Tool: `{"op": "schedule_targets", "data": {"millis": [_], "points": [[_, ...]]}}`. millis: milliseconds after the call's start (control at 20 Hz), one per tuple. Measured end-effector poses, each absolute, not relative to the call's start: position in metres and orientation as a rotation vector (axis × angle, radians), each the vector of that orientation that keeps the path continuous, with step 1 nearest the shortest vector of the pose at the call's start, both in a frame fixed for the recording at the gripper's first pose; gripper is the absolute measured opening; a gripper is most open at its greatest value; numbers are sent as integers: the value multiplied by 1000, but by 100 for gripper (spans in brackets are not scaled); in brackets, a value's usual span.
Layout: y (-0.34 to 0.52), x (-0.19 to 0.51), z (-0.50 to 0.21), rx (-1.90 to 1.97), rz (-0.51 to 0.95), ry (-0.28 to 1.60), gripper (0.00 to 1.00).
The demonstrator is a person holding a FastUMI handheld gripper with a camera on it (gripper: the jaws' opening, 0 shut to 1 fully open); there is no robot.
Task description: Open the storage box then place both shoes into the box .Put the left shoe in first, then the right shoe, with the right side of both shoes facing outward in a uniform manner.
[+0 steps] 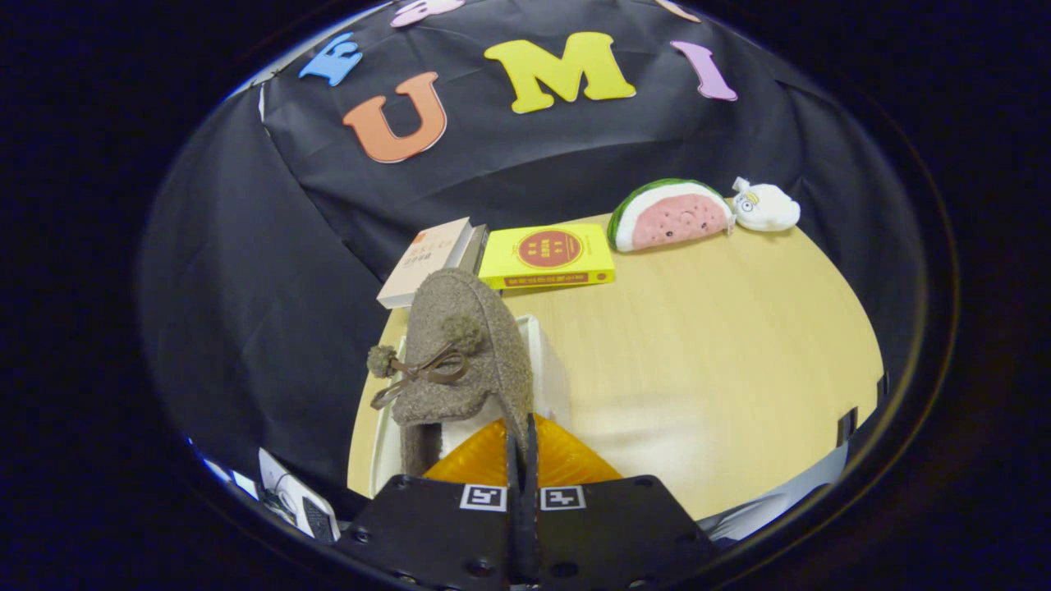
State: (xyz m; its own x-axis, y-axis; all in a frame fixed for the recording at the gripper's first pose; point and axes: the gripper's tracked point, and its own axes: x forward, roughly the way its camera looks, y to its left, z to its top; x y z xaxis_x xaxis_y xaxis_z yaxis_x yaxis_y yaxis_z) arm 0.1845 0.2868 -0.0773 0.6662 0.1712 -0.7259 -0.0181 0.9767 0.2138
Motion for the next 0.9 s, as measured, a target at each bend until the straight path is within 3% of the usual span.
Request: {"op": "schedule_targets", "data": {"millis": [400,900], "points": [[321,192,-140,107,48,843,1],[299,193,-133,42,-52,721,5]]}}
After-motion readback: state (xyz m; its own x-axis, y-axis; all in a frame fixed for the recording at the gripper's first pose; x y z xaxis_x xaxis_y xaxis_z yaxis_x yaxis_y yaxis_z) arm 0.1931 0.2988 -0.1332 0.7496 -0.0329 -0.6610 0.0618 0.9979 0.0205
